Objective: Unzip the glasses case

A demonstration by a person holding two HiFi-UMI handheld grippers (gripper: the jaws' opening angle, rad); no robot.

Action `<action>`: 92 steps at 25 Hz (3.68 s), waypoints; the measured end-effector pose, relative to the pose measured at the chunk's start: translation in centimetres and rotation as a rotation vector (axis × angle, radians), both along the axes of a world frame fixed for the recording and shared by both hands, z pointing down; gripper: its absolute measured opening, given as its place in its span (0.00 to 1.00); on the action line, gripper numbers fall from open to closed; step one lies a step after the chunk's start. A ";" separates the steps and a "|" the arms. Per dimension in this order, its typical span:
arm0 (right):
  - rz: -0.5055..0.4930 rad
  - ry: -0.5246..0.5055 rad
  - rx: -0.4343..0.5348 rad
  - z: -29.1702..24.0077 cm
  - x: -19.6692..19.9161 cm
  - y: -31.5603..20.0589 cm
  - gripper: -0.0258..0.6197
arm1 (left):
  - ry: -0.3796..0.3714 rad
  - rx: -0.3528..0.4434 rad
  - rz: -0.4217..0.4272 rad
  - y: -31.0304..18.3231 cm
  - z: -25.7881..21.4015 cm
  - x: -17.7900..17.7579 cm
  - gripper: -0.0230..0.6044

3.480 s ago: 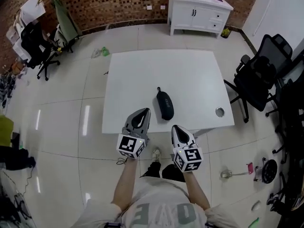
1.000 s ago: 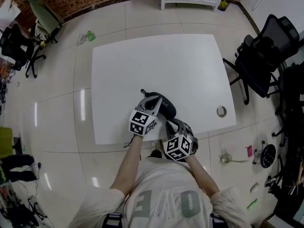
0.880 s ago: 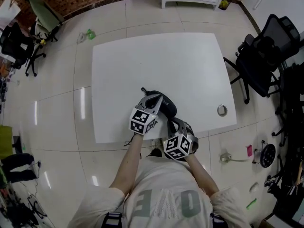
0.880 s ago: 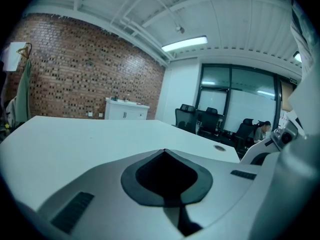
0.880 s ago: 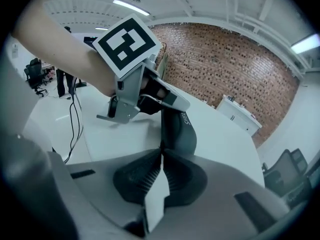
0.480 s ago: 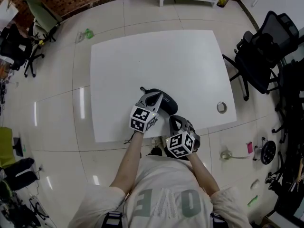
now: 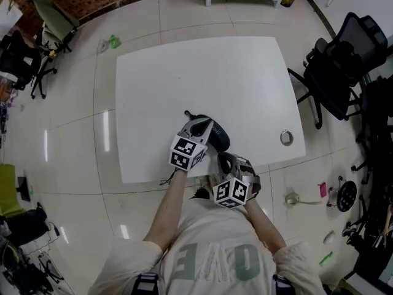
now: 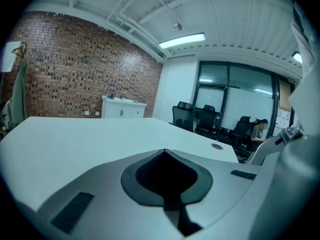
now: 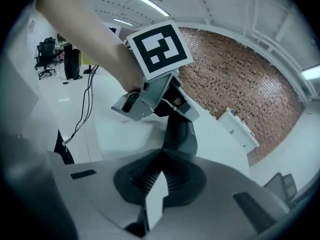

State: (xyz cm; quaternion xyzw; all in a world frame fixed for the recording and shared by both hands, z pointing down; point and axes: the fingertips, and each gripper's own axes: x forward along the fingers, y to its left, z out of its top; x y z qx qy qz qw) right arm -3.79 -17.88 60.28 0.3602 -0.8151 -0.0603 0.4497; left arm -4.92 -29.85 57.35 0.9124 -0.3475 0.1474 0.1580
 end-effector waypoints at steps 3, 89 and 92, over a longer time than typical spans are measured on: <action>-0.043 0.039 0.027 0.0 -0.1 0.2 0.04 | -0.019 -0.006 0.010 0.2 0.0 0.1 0.02; 0.143 -0.487 -0.286 0.5 2.3 1.2 0.04 | -0.141 -0.023 0.039 3.1 0.1 4.2 0.02; 0.215 -0.499 -0.261 0.5 4.2 -0.3 0.04 | -0.082 -0.046 0.007 2.8 0.1 4.1 0.02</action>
